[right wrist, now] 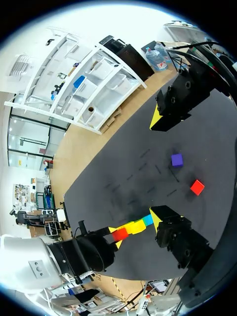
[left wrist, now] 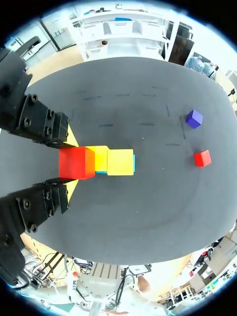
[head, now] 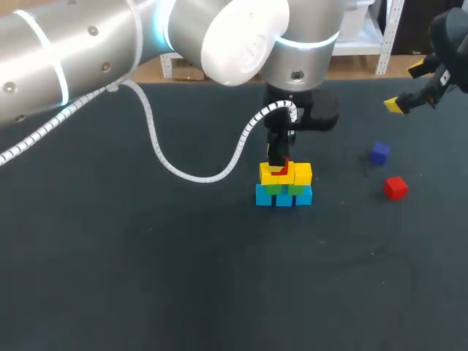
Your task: Place the blue cubes, place green cubes on the blue cubes, place the yellow cubes on the green cubes, then place the red cubes on the yellow cubes, and place purple cube on the red cubes.
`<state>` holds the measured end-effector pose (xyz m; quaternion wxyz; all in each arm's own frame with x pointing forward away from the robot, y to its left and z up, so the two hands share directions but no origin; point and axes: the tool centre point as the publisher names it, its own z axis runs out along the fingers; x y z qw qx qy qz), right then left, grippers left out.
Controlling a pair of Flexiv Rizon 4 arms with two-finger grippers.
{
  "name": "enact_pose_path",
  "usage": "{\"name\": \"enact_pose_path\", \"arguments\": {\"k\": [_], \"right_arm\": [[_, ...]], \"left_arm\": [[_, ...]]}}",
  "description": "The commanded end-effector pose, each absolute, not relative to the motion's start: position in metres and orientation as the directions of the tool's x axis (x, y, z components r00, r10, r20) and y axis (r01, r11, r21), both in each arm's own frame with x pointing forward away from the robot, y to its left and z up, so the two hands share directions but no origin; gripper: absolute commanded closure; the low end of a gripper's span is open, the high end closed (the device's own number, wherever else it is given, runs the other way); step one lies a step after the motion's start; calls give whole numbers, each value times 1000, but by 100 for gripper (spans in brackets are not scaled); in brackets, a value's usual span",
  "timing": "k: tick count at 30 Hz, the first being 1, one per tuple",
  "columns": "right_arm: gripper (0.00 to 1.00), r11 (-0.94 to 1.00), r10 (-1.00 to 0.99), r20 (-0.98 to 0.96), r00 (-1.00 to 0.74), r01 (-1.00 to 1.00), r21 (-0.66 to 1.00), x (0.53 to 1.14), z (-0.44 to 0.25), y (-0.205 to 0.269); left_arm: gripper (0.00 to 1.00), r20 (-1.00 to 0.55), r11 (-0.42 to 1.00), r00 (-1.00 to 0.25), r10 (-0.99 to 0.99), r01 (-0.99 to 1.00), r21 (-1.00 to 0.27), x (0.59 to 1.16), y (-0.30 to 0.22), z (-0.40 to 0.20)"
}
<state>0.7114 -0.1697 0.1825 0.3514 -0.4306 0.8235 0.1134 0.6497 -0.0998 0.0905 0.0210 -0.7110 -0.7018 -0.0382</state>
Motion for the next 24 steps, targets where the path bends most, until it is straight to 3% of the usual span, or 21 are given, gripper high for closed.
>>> {"name": "enact_pose_path", "arguments": {"k": [1,9,12,14,17,22,24], "right_arm": [[0,603,-629,-677,-382,-789,-116,711,183,-170],[0,603,-629,-677,-382,-789,-116,711,183,-170],[0,603,-629,-677,-382,-789,-116,711,183,-170],[0,603,-629,-677,-382,-789,-116,711,183,-170],[0,603,-629,-677,-382,-789,-116,711,183,-170],[0,603,-629,-677,-382,-789,-116,711,183,-170],[0,603,-629,-677,-382,-789,-116,711,183,-170]], "left_arm": [[72,88,-11,9,996,1000,22,652,-101,90],[65,89,-8,6,996,1000,28,654,-101,89],[51,90,-9,6,996,1000,27,653,-101,89],[49,90,-8,6,996,1000,28,653,-101,89],[31,91,-7,4,996,1000,29,653,-101,89],[21,89,-5,3,996,1000,31,654,-101,89],[23,88,-4,1,996,999,33,654,-101,90]]}}
